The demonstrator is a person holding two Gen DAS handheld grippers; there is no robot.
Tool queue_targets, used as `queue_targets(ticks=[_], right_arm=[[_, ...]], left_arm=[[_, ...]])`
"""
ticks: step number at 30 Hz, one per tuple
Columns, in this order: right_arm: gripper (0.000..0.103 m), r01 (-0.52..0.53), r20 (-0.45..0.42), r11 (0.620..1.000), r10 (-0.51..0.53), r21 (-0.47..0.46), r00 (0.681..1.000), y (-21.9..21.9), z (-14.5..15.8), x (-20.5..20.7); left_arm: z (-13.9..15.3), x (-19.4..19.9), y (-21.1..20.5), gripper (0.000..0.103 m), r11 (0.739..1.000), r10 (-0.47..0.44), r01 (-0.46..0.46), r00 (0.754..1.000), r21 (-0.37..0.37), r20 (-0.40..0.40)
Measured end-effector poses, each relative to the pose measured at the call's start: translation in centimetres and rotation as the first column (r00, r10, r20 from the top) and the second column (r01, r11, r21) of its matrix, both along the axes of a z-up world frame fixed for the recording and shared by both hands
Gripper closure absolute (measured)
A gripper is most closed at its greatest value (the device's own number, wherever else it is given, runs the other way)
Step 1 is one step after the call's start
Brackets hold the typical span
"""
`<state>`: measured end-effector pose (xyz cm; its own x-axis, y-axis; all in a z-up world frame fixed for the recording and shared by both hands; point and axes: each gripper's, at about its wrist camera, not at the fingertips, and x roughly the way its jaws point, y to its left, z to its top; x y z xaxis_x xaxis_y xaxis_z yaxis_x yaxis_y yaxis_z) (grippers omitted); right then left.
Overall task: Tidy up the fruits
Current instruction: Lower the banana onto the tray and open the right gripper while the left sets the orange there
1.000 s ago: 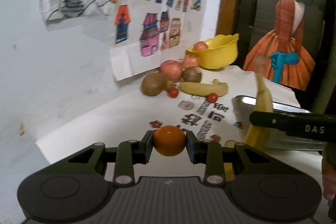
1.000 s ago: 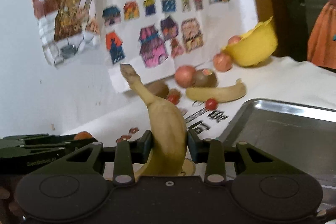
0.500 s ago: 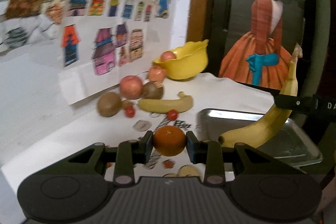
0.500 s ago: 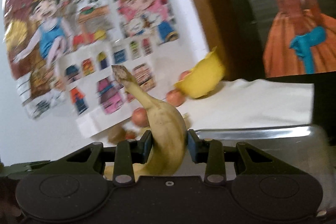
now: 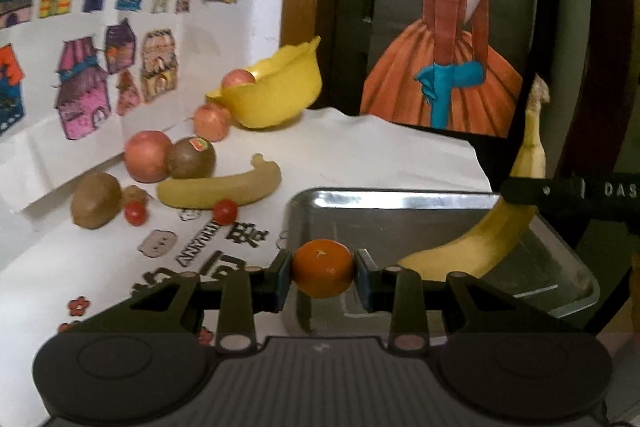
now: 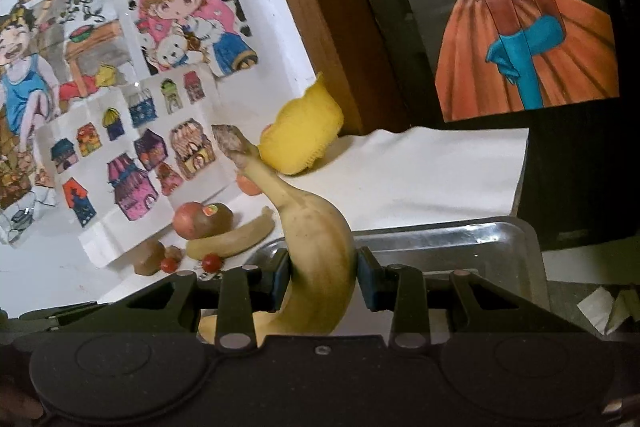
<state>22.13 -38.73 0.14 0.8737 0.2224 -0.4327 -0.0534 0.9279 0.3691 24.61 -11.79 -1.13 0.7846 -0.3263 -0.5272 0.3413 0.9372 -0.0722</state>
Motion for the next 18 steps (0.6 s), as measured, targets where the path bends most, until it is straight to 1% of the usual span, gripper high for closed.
queue_targets(ticks=[4, 8, 11, 18], right_arm=[[0.065, 0.006, -0.042, 1.0, -0.006, -0.001, 0.999, -0.9, -0.6, 1.9], [0.065, -0.015, -0.092, 1.0, 0.015, -0.008, 0.996, -1.4, -1.1, 4.6], [0.065, -0.027, -0.12, 1.0, 0.028, 0.014, 0.992, -1.7, -1.5, 6.8], [0.065, -0.06, -0.209, 0.998, 0.062, 0.015, 0.976, -1.4, -2.1, 11.5]], left_arm=[[-0.9, 0.7, -1.0, 0.066, 1.0, -0.005, 0.006, 1.0, 0.022, -0.02], [-1.5, 1.5, -1.7, 0.066, 0.999, -0.005, 0.006, 0.999, 0.038, -0.033], [-1.9, 2.1, -2.2, 0.066, 0.999, 0.0, 0.002, 0.999, 0.051, -0.043], [-2.7, 3.1, -2.5, 0.066, 0.997, 0.02, -0.015, 0.997, 0.075, -0.069]])
